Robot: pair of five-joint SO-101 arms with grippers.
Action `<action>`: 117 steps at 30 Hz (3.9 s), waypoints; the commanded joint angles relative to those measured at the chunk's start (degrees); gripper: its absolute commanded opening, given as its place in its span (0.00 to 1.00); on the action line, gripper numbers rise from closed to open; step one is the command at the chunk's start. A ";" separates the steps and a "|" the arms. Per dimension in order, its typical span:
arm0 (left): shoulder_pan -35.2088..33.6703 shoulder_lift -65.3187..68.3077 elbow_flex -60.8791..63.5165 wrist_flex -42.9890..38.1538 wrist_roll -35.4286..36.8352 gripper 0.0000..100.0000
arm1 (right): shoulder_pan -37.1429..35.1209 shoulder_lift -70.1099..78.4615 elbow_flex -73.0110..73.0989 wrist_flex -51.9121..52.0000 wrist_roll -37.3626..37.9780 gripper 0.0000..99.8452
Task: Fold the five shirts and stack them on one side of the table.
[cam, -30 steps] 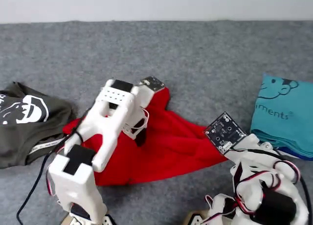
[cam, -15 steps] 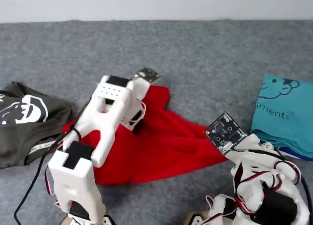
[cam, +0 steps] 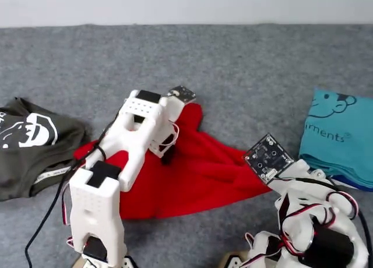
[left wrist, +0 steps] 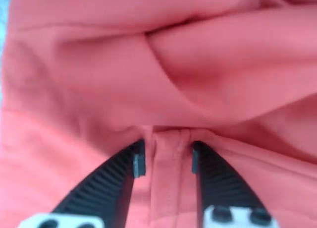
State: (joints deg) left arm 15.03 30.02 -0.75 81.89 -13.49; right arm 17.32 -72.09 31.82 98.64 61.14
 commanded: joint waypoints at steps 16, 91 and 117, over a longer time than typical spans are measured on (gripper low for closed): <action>0.97 -33.58 -1.89 17.49 -0.18 0.02 | 1.01 0.04 -2.46 -7.34 0.35 0.01; -23.82 -89.23 69.93 -72.79 -28.04 0.02 | -12.44 39.52 10.81 -115.38 13.01 0.01; -22.86 -40.44 24.40 -61.71 -32.44 0.02 | -12.18 58.33 -4.04 -110.55 13.01 0.01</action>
State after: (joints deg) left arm -7.56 -10.15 26.33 14.99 -42.51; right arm 4.84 -11.08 29.54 -14.51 73.71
